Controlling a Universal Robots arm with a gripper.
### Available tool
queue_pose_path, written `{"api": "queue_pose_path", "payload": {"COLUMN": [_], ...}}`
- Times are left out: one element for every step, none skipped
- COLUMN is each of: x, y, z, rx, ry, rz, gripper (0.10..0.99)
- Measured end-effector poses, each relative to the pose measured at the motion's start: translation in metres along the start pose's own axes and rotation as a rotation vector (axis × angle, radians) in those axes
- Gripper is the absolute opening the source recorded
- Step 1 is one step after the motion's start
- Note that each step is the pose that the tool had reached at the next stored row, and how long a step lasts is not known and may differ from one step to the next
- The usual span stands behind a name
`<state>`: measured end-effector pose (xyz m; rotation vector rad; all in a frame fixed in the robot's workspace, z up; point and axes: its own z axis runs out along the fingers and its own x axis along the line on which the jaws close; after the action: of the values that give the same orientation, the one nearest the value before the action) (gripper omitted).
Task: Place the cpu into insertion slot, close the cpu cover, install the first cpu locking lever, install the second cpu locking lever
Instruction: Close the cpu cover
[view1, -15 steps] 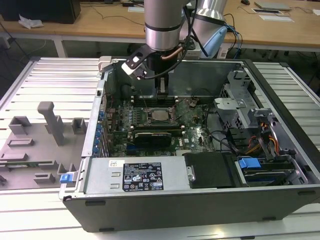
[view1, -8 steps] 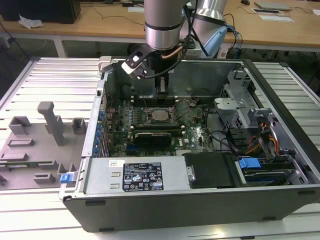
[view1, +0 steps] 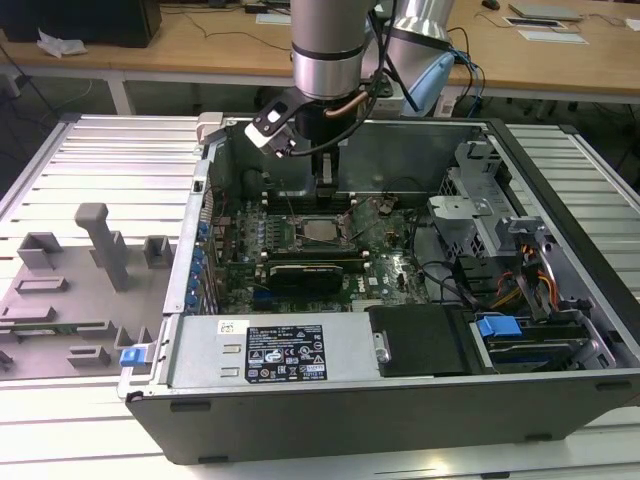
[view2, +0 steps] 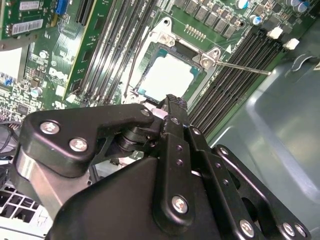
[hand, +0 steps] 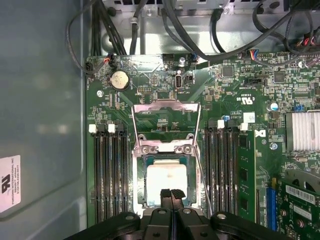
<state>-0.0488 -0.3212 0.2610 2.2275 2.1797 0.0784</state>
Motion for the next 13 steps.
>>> {"api": "queue_pose_path", "payload": {"x": [0.0001,0.0001,0.0001,0.0001,0.0002,0.0003,0.0004,0.0004,0.0005,0.0006,0.0006,0.0007,0.0008], "y": [0.0019,0.0031,0.0049,0.0061,0.0115,0.015,0.0175,0.0193,0.0234,0.0279,0.0311,0.035,0.0383], "z": [0.0001,0.0002,0.0003,0.0003,0.0007,0.0008,0.001,0.0011,0.0013,0.0015,0.0017,0.0019,0.0021], "rx": [0.0,0.001,0.001,0.001,0.003,0.004,0.005,0.005,0.007,0.008,0.009,0.011,0.012], "ry": [0.0001,0.0001,0.0,0.0,0.0001,-0.0001,-0.0002,-0.0002,-0.0004,-0.0007,-0.0008,-0.0009,-0.0009], "rz": [0.0,0.0,0.0,0.0,0.0,0.0,0.0,0.0,0.0,0.0,0.0,0.0,0.0], "gripper": [0.106,0.106,0.106,0.106,0.106,0.106,0.106,0.106,0.106,0.106,0.106,0.106,0.106]}}
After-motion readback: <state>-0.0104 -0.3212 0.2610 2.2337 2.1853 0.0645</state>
